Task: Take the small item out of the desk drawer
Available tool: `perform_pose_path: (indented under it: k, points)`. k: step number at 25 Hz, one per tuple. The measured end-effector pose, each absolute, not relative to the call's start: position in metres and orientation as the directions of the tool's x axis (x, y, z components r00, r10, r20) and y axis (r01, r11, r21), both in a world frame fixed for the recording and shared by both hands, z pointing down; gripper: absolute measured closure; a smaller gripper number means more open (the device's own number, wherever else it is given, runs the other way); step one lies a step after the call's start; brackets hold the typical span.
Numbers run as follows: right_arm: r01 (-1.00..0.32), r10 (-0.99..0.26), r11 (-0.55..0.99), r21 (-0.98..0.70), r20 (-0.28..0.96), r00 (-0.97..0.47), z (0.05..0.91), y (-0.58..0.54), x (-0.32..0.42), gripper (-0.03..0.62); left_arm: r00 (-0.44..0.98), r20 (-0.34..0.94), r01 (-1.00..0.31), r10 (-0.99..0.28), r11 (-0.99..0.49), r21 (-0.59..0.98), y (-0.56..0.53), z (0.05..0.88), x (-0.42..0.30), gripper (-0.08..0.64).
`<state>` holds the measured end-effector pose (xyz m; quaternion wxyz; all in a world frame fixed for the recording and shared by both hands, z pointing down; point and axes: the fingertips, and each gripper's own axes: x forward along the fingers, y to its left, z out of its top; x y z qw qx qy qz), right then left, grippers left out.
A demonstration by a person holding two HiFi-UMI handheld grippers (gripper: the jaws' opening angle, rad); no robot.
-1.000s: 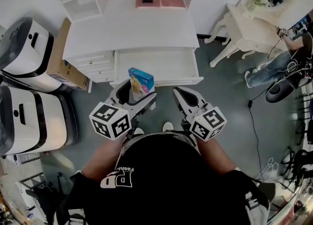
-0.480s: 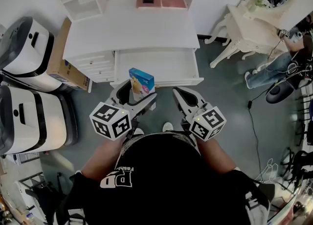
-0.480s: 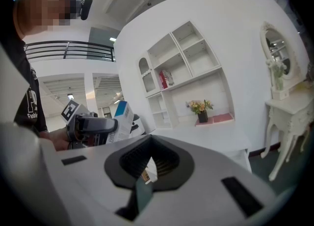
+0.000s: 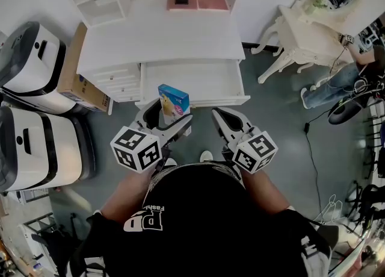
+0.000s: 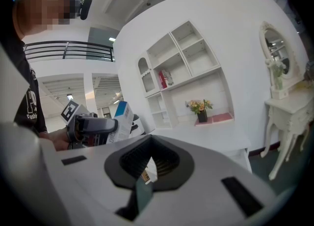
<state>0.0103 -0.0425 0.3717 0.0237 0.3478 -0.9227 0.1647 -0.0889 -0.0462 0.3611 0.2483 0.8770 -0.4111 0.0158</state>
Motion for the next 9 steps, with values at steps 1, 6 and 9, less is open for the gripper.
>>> perform_pose_path:
  k: [1,6,9]
  points:
    - [-0.649,-0.634,0.704,-0.288,0.157,-0.757,0.3713,-0.0425,0.0109,0.586,0.662,0.231,-0.729,-0.713,-0.539,0.422,-0.0462,0.3608,-0.0882,0.14]
    - [-0.647,-0.632,0.706,-0.289,0.156,-0.759,0.3695,-0.0438,0.0125,0.586,0.661,0.231,-0.729,-0.714,-0.539,0.422,-0.0471,0.3592,-0.0863,0.14]
    - [-0.646,-0.63,0.708,-0.286,0.158,-0.76,0.3696,-0.0443,0.0112,0.586,0.661,0.232,-0.73,-0.714,-0.539,0.421,-0.0476,0.359,-0.0875,0.14]
